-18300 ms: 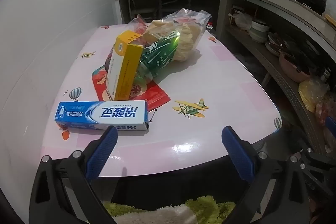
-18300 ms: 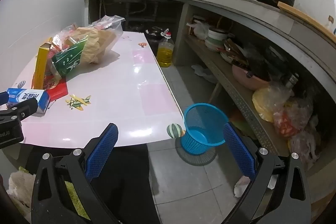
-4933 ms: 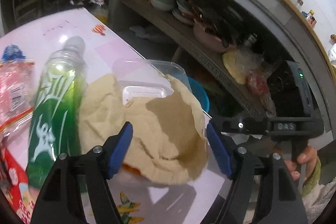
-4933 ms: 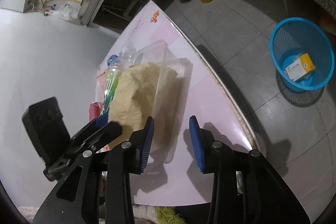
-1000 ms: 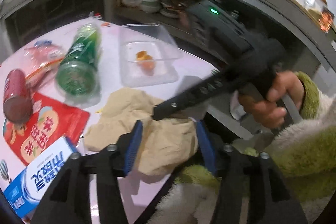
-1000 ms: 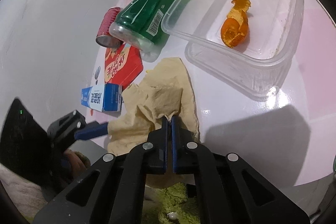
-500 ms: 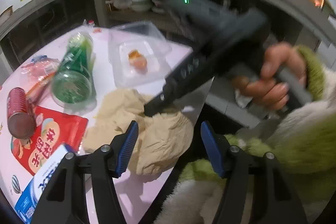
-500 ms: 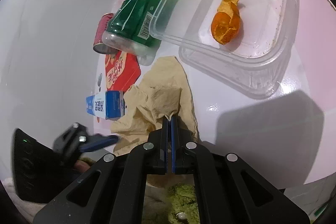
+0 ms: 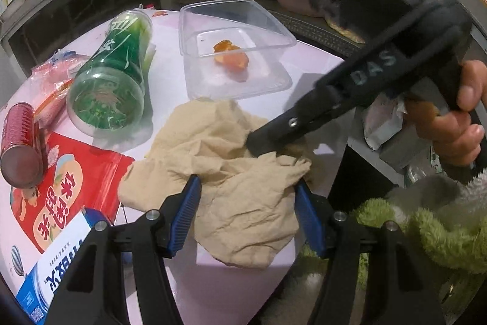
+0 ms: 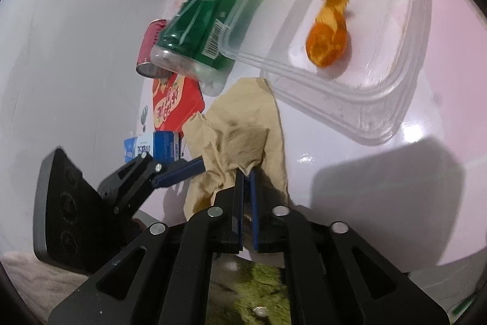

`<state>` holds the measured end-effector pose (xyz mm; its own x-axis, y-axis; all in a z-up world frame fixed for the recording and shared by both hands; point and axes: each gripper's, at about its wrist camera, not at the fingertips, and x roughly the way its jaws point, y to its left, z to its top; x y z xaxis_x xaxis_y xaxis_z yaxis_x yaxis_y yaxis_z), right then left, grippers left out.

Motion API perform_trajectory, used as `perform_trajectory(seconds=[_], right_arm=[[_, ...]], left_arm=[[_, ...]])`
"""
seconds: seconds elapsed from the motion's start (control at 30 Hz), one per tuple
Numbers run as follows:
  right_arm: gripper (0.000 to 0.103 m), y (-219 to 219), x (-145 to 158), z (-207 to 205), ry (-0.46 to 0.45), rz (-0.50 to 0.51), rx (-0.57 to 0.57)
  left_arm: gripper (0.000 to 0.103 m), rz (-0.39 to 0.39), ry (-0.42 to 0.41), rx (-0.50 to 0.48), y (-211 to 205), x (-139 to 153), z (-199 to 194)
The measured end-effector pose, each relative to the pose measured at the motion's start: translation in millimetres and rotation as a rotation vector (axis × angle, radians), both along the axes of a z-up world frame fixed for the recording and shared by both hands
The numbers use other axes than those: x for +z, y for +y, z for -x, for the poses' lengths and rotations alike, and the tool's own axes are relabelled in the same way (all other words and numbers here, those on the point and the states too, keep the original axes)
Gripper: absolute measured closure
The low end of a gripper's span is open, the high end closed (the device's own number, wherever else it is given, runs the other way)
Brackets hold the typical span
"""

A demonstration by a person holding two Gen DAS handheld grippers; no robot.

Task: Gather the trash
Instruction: 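Grasp the orange peel in the tray with the right gripper while the left gripper holds the cloth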

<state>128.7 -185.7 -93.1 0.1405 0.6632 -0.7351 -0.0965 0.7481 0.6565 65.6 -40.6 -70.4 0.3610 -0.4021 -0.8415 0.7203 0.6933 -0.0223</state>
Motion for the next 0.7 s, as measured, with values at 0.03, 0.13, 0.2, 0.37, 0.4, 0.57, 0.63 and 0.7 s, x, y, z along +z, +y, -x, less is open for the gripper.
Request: perform_trajectory(seconds=[0.03, 0.13, 0.2, 0.37, 0.4, 0.57, 0.63, 0.7], right_arm=[[0.093, 0, 9, 2, -0.032, 0.037, 0.014], [0.075, -7, 41, 9, -0.122, 0.059, 0.051], [0.072, -14, 64, 9, -0.185, 0.056, 0.062], [0.069, -32, 103, -14, -0.289, 0.164, -0.004], [0.067, -32, 103, -22, -0.291, 0.217, -0.012], [0.067, -13, 88, -60, -0.272, 0.407, 0.052], [0.067, -8, 79, -71, -0.243, 0.442, 0.082], [0.066, -3, 67, -83, -0.193, 0.462, 0.113]], left_arm=[[0.044, -0.001, 0.001, 0.001, -1, 0, -1], [0.048, -0.006, -0.001, 0.013, -2, -1, -4], [0.053, -0.007, -0.003, 0.023, -1, 0, -6], [0.075, 0.017, 0.011, 0.079, 5, 2, -15], [0.077, 0.023, 0.015, 0.089, 7, 2, -15], [0.088, 0.046, 0.031, 0.127, 11, 3, -19], [0.089, 0.056, 0.036, 0.137, 16, 2, -19], [0.090, 0.066, 0.042, 0.146, 18, 3, -19]])
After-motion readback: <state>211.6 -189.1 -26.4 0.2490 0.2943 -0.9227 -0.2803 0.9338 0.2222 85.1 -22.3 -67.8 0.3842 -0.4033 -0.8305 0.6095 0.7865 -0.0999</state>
